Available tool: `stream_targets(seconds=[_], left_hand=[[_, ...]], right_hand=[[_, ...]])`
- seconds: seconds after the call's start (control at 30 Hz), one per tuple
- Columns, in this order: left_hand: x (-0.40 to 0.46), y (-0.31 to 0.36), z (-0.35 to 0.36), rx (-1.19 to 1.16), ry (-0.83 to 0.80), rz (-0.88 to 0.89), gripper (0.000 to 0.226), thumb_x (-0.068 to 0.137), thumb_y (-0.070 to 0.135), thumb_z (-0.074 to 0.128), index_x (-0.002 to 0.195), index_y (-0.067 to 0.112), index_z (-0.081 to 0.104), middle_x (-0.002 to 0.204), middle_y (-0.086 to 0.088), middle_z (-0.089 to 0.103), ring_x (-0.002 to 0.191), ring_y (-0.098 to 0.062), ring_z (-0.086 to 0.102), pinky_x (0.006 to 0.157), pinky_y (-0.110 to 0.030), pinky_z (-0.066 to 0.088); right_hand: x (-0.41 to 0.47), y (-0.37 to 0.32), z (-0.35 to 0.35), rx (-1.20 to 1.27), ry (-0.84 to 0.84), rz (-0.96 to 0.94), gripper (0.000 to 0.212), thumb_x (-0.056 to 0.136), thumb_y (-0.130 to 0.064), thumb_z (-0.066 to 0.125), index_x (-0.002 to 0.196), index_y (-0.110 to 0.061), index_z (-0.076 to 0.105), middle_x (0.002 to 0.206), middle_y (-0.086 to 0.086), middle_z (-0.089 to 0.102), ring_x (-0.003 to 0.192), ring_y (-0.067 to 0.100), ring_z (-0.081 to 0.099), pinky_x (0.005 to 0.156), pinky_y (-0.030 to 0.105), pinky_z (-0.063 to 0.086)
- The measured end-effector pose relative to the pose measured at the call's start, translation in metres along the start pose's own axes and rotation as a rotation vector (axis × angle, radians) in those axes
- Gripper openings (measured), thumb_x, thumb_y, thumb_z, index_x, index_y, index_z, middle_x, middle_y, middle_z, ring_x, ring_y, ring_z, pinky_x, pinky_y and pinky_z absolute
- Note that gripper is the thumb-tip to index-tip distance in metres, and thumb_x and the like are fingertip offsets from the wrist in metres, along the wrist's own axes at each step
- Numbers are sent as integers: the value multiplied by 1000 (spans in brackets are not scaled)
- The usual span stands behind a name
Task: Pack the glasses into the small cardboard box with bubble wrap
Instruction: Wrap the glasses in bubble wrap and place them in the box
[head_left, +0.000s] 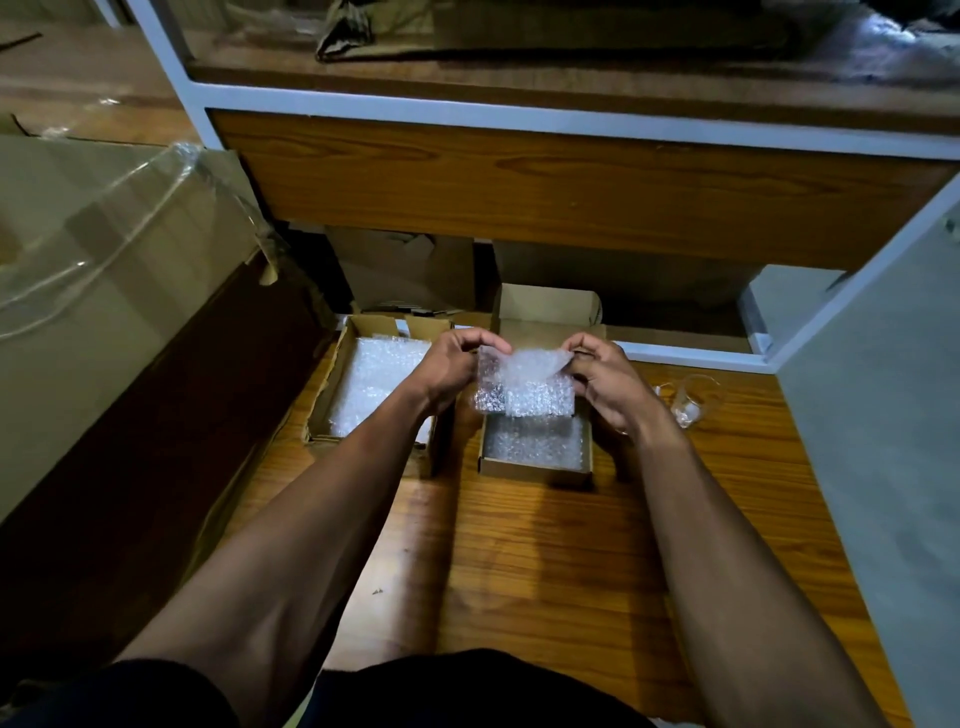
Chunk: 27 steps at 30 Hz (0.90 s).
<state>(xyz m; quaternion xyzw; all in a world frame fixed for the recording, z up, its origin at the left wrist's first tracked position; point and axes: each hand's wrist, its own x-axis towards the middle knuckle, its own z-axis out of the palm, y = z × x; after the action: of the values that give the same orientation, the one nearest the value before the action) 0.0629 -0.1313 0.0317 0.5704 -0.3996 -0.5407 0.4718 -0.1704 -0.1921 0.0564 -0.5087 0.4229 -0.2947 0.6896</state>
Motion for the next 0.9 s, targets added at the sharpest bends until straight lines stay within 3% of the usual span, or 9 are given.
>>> stream_targets(seconds=[0.07,0.2,0.33,0.5,0.63,0.7,0.8,0.87,0.9], left_hand=[[3,-5,-2,63,16,6,37,90,-16,58,95,12,81,101,-10,79,88,-40,60,81,-53,48],[-1,-4,1,84,13,74,48,88,-23,50,79,16,77,98,-10,74,88,-29,64,71,-35,54],[-4,-3,3,114,-6,112,52,84,-24,41,78,15,74,97,-11,71,87,-29,62,71,-34,52],[-10,3,7,153,-24,129,46,87,-26,36,85,5,70,84,-1,70,62,-5,61,56,-19,46],[-10,1,6,164,-32,118,45,91,-26,38,87,5,71,85,0,71,65,-5,63,57,-20,48],[-11,1,4,149,-38,102,41,95,-23,42,89,4,73,90,-3,74,71,-7,68,62,-22,52],[-10,2,3,76,-62,65,33,100,-15,51,94,4,77,101,-8,78,88,-20,74,74,-31,59],[-10,3,4,16,-66,17,31,100,-11,51,95,3,78,99,-12,77,83,-29,68,68,-31,55],[-10,4,4,0,-71,5,33,100,-8,49,95,4,79,97,-14,76,78,-31,61,64,-29,50]], right_hand=[[0,1,-1,16,0,15,24,100,12,52,100,-10,60,98,10,71,94,18,71,84,29,61],[2,7,-3,45,12,35,26,100,12,50,95,-11,62,105,13,67,101,23,68,86,27,60],[3,11,-5,34,17,52,32,102,11,46,87,-12,63,116,16,60,113,28,61,88,30,56],[1,13,-10,-11,7,67,35,103,9,42,84,-12,63,110,13,56,96,20,59,77,27,54],[-3,11,-12,-29,4,55,30,105,-2,37,90,-8,62,100,10,53,74,11,52,64,23,49],[-6,9,-11,16,5,53,27,107,-8,36,94,-5,60,99,9,57,66,5,61,58,18,49],[-3,9,-9,44,-5,29,16,104,-8,56,106,3,68,112,15,69,92,12,73,76,23,60],[1,12,-11,-22,-16,19,16,98,-3,66,113,0,72,119,14,72,111,24,69,93,32,59],[2,14,-12,-54,-9,21,18,97,1,66,112,-3,73,120,14,72,110,25,68,92,32,58]])
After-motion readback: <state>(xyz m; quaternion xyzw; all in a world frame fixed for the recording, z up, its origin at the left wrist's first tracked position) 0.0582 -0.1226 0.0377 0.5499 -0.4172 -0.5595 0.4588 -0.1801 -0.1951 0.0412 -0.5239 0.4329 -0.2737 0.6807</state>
